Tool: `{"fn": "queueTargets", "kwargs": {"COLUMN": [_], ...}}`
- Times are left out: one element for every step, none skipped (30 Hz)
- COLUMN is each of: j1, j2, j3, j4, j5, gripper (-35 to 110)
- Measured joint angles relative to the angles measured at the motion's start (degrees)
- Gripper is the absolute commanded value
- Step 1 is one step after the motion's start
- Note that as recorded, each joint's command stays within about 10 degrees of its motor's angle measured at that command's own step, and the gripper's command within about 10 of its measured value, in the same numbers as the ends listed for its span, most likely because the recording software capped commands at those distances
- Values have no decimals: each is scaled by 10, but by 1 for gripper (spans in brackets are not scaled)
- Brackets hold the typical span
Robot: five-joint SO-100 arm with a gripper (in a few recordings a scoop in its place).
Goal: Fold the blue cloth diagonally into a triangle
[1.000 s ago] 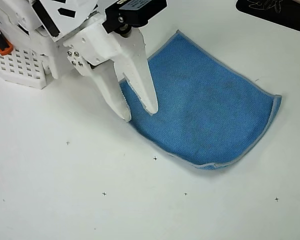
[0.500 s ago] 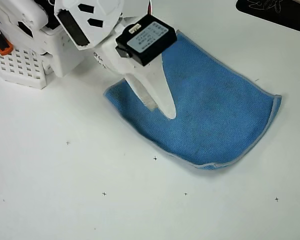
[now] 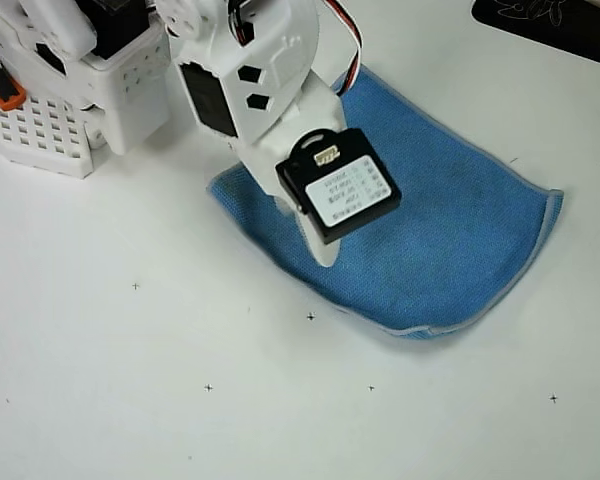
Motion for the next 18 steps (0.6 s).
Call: {"fn": "queueTargets", "kwargs": {"j1": [9, 17, 24, 29, 32, 33, 33, 33, 33, 33, 36, 40, 44, 44, 44, 43, 42, 41], "j2": [-11, -27, -47, -69, -91, -112, -130, -148, -164, -180, -199, -215, -231, -248, -262, -274, -286, -296], "j3": [-9, -20, -35, -53, -71, -87, -102, -120, -136, -152, -171, -188, -204, -222, -237, -253, -272, -288], "j4": [6, 14, 24, 35, 43, 49, 56, 62, 69, 79, 97, 112, 128, 148, 157, 165, 176, 181], "j5": [-4, -8, -10, -11, -11, -11, -10, -6, -6, -6, -6, -4, -4, 1, 4, 4, 3, 4], "gripper": [35, 35, 35, 35, 35, 35, 35, 35, 35, 35, 35, 35, 35, 35, 35, 35, 35, 35]}}
